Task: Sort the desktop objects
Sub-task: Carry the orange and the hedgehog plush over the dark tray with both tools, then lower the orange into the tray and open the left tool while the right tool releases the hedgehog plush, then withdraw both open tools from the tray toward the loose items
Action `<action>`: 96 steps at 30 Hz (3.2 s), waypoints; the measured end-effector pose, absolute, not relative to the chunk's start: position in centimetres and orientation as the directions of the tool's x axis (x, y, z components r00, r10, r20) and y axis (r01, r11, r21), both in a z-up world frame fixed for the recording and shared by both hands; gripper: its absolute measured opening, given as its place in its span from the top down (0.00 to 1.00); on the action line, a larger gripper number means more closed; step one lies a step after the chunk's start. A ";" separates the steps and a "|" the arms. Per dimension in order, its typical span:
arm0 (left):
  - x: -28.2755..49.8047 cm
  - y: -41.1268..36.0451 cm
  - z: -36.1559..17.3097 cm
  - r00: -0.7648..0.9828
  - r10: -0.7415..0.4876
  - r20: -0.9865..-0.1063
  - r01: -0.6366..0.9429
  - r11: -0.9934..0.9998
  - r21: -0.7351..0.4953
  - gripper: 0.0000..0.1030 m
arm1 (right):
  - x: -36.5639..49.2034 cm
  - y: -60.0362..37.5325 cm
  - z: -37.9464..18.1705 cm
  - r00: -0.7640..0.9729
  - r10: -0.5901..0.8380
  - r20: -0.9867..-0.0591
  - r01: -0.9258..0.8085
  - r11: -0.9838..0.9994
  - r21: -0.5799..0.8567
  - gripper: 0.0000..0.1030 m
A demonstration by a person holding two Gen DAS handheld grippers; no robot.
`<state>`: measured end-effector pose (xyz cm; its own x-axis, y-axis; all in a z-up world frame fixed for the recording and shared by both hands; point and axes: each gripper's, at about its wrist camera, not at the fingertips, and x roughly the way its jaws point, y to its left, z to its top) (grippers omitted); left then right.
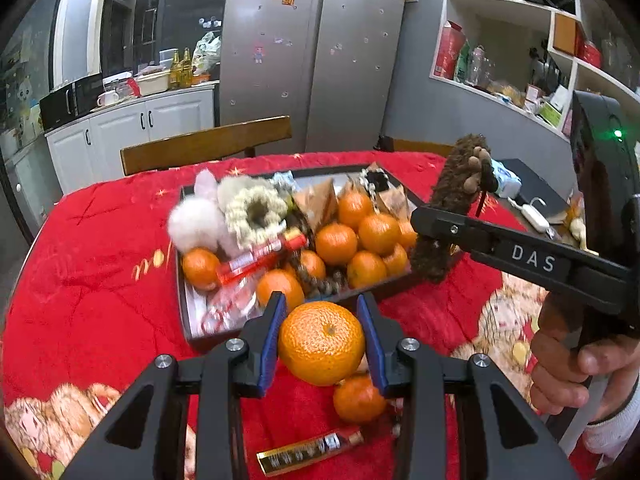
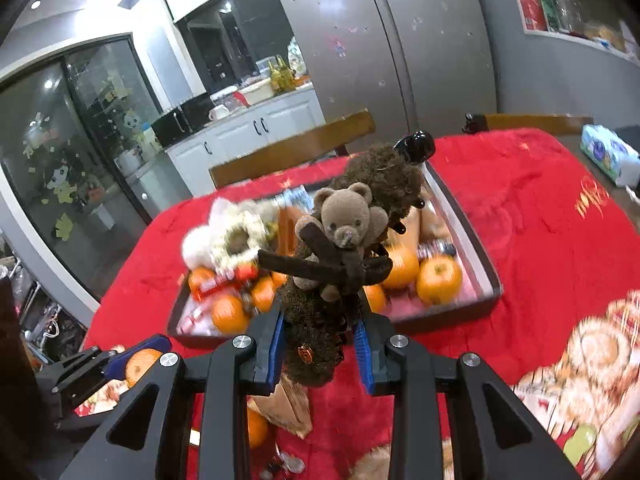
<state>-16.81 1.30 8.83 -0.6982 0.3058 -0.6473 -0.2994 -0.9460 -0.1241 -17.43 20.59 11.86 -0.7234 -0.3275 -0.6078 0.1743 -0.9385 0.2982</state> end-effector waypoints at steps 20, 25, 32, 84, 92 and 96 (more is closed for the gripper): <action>-31.4 2.4 9.5 -0.692 0.330 -0.641 -0.277 -0.943 -0.186 0.63 | -28.5 19.4 13.2 -0.725 -0.343 -0.598 0.189 -0.933 0.305 0.72; -36.9 2.6 7.7 -0.641 0.360 -0.678 -0.267 -0.933 -0.242 0.63 | -32.5 18.4 12.1 -0.704 -0.361 -0.612 0.194 -0.926 0.324 0.72; -39.1 2.4 5.9 -0.633 0.324 -0.703 -0.248 -0.945 -0.212 0.63 | -35.4 18.3 10.5 -0.687 -0.308 -0.658 0.159 -0.948 0.276 0.72; -37.2 4.4 6.5 -0.701 0.210 -0.681 -0.244 -0.969 -0.049 0.00 | -36.5 23.4 9.5 -0.678 -0.506 -0.533 0.228 -0.834 0.502 0.00; -36.0 3.7 8.5 -0.733 0.221 -0.643 -0.233 -0.970 -0.068 0.00 | -36.1 24.3 10.2 -0.688 -0.513 -0.513 0.210 -0.818 0.536 0.00; -34.4 3.8 10.3 -0.754 0.231 -0.615 -0.235 -0.969 -0.076 0.00 | -34.9 24.3 11.6 -0.708 -0.496 -0.503 0.220 -0.832 0.510 0.00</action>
<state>-34.43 3.81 10.35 -0.7542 0.2308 -0.6147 -0.2346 -0.9691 -0.0760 -34.91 24.27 11.63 -0.7083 -0.4955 -0.5028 0.2197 -0.8316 0.5100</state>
